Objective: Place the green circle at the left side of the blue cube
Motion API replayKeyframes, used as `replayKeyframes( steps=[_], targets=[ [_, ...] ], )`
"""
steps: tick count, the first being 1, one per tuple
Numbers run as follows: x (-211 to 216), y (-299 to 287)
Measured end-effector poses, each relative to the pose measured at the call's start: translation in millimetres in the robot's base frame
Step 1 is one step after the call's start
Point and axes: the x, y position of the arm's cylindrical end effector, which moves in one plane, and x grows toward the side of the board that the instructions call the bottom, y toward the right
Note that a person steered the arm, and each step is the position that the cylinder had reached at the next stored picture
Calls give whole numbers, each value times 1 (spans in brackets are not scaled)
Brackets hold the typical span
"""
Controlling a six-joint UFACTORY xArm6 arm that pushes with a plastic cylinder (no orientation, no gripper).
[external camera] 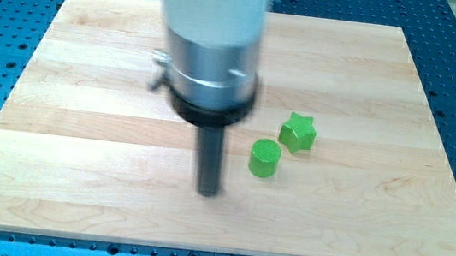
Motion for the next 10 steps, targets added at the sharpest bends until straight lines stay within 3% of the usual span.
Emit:
replayKeyframes(
  steps=[1, 2, 3, 4, 5, 6, 7, 8, 9, 10],
  targets=[
    [-18, 73],
    [-68, -43],
    [-103, -74],
    [-107, -103],
    [-139, -90],
    [-88, -106],
    [-94, -25],
    [-146, -37],
    [-153, -101],
    [-160, -76]
  ],
)
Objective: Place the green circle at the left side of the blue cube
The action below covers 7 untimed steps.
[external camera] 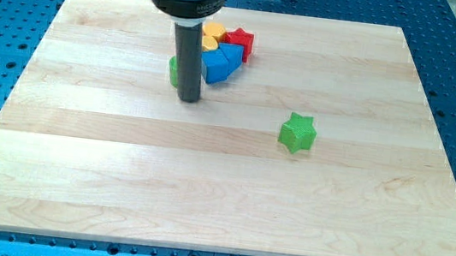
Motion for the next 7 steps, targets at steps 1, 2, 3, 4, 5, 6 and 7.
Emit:
replayKeyframes(
  steps=[1, 2, 3, 4, 5, 6, 7],
  targets=[
    [-17, 8],
    [6, -34],
    [-15, -41],
    [-16, -26],
    [-15, 0],
    [31, -3],
    [24, 95]
  ],
)
